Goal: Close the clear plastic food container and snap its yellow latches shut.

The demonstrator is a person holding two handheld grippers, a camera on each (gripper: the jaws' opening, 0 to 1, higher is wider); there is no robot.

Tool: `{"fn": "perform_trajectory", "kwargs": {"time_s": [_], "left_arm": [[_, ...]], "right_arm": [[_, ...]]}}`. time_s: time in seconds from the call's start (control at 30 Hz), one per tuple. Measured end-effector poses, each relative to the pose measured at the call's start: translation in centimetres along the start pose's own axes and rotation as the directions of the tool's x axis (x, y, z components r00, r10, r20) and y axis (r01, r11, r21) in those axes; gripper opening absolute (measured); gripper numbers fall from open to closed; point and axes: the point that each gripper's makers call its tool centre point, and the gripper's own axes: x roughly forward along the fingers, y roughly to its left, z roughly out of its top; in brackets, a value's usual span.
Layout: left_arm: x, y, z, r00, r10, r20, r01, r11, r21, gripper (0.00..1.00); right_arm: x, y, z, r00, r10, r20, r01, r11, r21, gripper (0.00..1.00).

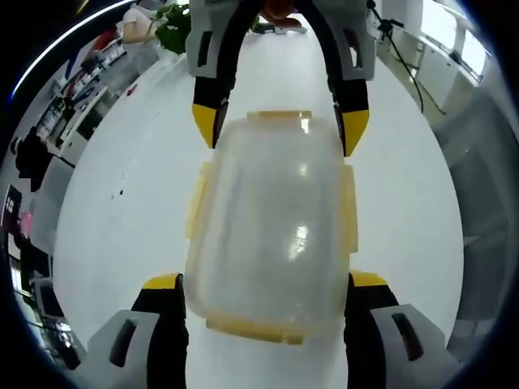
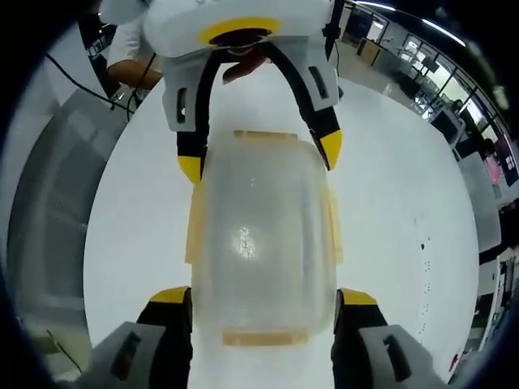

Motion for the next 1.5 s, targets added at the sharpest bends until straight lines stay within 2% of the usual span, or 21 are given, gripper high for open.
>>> {"fn": "perform_trajectory", "kwargs": {"time_s": [0.23, 0.3, 0.57, 0.8, 1.0, 1.5], "left_arm": [[-0.2, -0.1, 0.0, 1.000, -0.004, 0.009, 0.004, 1.000, -0.011, 0.77], [-0.4, 0.0, 0.0, 1.000, -0.012, 0.015, 0.012, 0.999, -0.033, 0.77], [-1.4, 0.2, -0.3, 1.000, 0.003, 0.024, -0.002, 0.999, -0.043, 0.79], [-2.4, 0.2, -0.3, 0.999, 0.028, 0.046, -0.025, 0.997, -0.071, 0.78], [-3.2, -0.1, -0.2, 0.997, 0.049, 0.054, -0.044, 0.995, -0.084, 0.78], [-5.0, -1.6, -0.4, 0.994, 0.073, 0.075, -0.065, 0.992, -0.106, 0.77]], "right_arm": [[-0.1, 0.0, 0.0, 1.000, -0.007, 0.008, 0.007, 1.000, 0.012, 0.71], [-0.4, -0.1, 0.3, 0.999, -0.006, 0.037, 0.004, 0.999, 0.043, 0.72], [-1.3, -0.2, -0.3, 0.999, -0.034, 0.041, 0.031, 0.998, 0.056, 0.74], [-2.3, 0.0, 0.2, 0.993, -0.078, 0.085, 0.069, 0.992, 0.106, 0.73], [-2.9, 0.8, 0.5, 0.990, -0.098, 0.098, 0.085, 0.988, 0.126, 0.73], [-4.3, 2.6, -0.1, 0.983, -0.150, 0.103, 0.131, 0.977, 0.168, 0.71]]}}
